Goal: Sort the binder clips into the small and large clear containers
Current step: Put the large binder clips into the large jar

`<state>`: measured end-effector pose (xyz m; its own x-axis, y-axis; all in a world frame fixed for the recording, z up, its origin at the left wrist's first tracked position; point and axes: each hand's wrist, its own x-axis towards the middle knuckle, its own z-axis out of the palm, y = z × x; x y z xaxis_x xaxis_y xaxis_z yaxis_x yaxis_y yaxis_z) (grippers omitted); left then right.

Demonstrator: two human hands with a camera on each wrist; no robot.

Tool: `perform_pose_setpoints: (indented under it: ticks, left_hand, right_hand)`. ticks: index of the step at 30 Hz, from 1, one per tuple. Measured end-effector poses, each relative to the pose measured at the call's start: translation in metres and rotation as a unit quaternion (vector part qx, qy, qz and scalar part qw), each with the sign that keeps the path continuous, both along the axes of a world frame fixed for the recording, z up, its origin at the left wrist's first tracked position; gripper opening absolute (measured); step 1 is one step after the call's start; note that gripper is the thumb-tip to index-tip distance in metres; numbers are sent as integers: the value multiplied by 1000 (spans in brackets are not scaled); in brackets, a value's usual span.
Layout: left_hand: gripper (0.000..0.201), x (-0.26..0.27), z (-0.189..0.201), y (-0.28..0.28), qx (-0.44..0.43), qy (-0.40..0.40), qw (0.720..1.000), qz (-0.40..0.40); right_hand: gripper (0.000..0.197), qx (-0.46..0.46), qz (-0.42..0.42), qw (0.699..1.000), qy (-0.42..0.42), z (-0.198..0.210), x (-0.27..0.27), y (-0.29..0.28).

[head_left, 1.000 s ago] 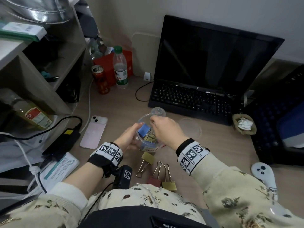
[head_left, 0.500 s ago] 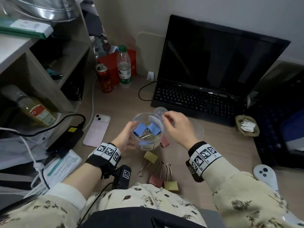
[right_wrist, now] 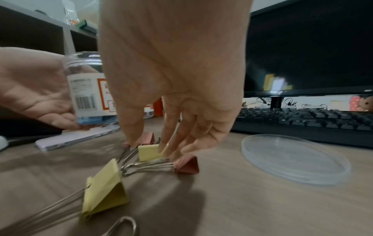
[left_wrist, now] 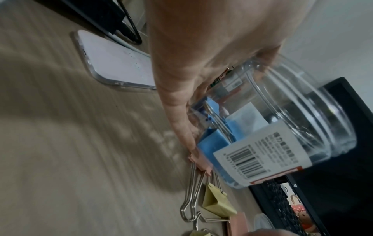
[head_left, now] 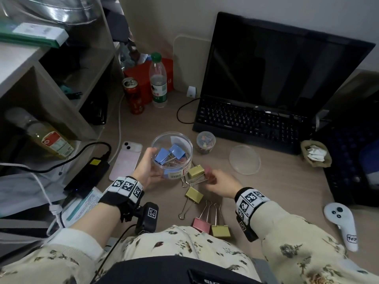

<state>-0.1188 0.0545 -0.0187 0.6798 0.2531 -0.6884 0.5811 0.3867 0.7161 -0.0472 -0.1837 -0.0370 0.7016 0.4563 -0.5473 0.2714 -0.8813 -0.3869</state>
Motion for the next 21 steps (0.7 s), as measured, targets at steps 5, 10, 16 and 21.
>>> perform_pose_setpoints:
  ticks: [5,10,16,21]
  left_hand:
    - [37,3,-2,5,-10,11,1000,8]
    - [43,4,-4,7,-17,15,1000,10]
    - [39,6,-6,6,-18,14,1000,12]
    - [41,9,-7,2,-24,20,999,9]
  right_hand:
    - [65,-27,48,998,33,-9,-15,14]
    - [71,-111,91,988,-56,-16,-25,23]
    - [59,-110,100,984,-94,-27,-36,29]
    - [45,-116,85,984,-104,-17,-28,21]
